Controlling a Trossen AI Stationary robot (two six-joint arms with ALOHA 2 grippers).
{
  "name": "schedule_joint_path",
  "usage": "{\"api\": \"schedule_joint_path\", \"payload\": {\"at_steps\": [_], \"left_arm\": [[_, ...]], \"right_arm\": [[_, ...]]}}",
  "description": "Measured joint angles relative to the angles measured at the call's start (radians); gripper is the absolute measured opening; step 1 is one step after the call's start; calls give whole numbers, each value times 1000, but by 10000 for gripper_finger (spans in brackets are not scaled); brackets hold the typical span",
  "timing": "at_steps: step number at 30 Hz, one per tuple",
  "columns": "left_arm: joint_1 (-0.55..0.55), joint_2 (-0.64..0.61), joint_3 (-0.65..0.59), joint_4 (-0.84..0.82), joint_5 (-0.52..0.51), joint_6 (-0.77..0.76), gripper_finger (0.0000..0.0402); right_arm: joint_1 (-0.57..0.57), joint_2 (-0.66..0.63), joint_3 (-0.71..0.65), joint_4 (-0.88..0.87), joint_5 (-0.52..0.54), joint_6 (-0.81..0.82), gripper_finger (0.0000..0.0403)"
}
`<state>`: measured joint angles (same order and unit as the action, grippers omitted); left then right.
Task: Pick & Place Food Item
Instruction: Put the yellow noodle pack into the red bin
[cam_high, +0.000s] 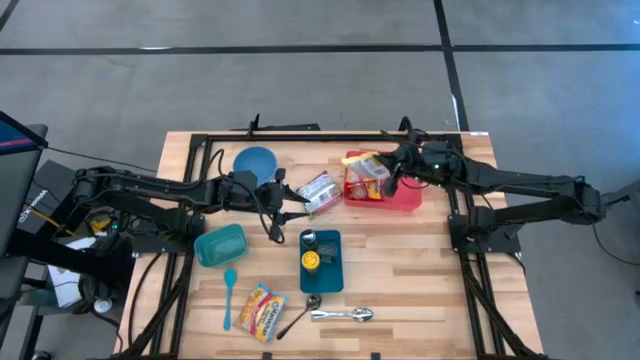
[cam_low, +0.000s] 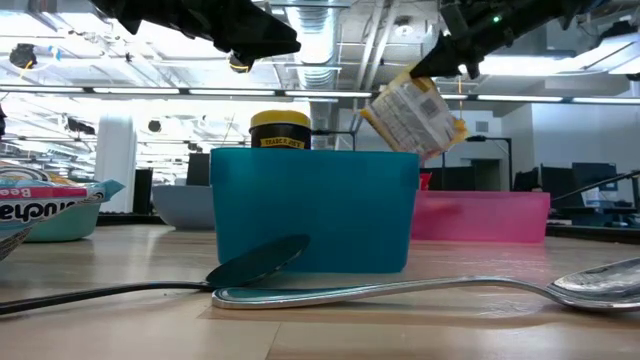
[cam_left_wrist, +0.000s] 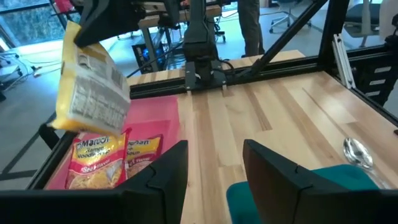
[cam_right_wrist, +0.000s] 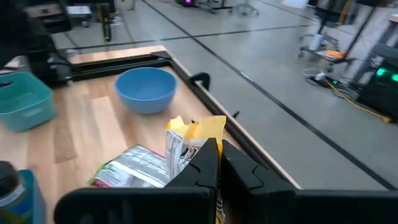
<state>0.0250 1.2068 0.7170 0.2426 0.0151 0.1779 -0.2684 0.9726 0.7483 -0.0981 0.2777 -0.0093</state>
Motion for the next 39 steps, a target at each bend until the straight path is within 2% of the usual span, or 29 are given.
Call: {"api": "schedule_joint_path", "payload": {"at_steps": [9, 15, 32, 39], "left_arm": [[0, 0, 0, 1, 0, -11, 144], [0, 1, 0, 7, 0, -30, 144], [0, 1, 0, 7, 0, -30, 144], [0, 1, 0, 8, 0, -30, 144]], "right_arm": [[-55, -67, 0, -194, 162, 140, 0], [-88, -73, 0, -266, 213, 217, 0], [-78, -69, 0, -459, 215, 473, 0], [-39, -68, 0, -471, 214, 506, 0]]}}
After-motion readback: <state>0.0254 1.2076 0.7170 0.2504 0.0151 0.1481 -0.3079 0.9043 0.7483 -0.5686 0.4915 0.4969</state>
